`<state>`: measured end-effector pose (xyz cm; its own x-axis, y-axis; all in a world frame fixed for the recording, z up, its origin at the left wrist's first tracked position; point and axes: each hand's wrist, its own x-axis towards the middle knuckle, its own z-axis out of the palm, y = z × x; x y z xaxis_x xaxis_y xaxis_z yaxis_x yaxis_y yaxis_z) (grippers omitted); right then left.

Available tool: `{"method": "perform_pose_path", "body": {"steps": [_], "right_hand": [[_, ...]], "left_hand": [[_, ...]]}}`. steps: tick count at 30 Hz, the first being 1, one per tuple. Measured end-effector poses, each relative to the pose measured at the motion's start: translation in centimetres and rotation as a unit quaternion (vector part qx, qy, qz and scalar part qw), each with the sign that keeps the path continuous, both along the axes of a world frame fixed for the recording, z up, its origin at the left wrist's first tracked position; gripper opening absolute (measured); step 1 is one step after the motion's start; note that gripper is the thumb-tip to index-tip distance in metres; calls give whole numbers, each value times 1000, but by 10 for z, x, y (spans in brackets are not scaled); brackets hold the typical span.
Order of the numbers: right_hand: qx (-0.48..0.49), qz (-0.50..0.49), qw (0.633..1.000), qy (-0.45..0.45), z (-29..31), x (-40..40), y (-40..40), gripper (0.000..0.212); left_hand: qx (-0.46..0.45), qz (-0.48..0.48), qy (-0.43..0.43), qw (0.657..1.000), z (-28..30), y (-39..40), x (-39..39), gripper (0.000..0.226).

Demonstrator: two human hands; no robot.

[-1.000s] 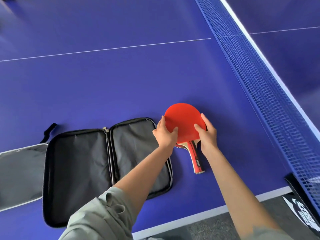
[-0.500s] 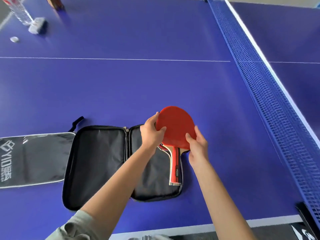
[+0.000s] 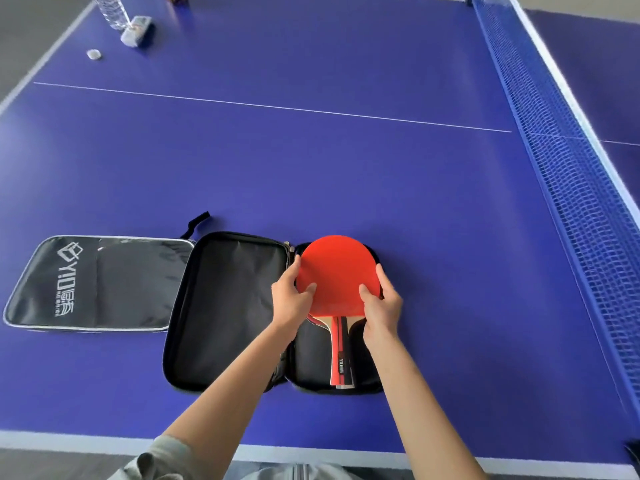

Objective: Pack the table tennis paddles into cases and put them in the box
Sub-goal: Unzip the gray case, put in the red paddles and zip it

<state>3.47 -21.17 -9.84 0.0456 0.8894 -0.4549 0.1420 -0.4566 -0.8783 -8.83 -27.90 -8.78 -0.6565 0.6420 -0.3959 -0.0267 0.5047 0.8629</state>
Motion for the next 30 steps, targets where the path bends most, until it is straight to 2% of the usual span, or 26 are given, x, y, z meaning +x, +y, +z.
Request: {"method": "perform_pose_path", "body": {"steps": [5,9,12,15,17,20,22,24,26,30], "right_hand": [[92,105,982,-125,-2,7,-5,49],[120,150,966,-175,-4,15,-3,50],[144,179,950,-210,-4,13,-5,53],[253,211,904,-273,-3,7,-12,54],[314,271,866,-279,-2,-1,-18,51],[322,380,814,-300,-5,-12,-30,56],[328,404,784,-338,-11,-15,-34,57],[331,408,763,-377,-14,-15,-36,57],[320,408,761,-390,-13,-16,-37,56],[320,410,745,-418,-13,-17,-40,54]], "left_hand": [[-10,-49,66,997,-8,-2,3,64],[-26,-91,103,990,-8,-1,1,62],[-49,-117,187,974,-8,-2,1,61],[-45,-130,229,964,-5,-13,-7,59],[-30,-125,258,958,-2,-25,-20,56],[-71,-119,338,931,0,-45,-50,53],[-114,-119,365,916,3,-54,-69,54],[-140,-108,379,908,7,-58,-85,55],[-170,-90,376,907,9,-61,-100,56],[-213,-78,303,926,10,-64,-119,62]]}}
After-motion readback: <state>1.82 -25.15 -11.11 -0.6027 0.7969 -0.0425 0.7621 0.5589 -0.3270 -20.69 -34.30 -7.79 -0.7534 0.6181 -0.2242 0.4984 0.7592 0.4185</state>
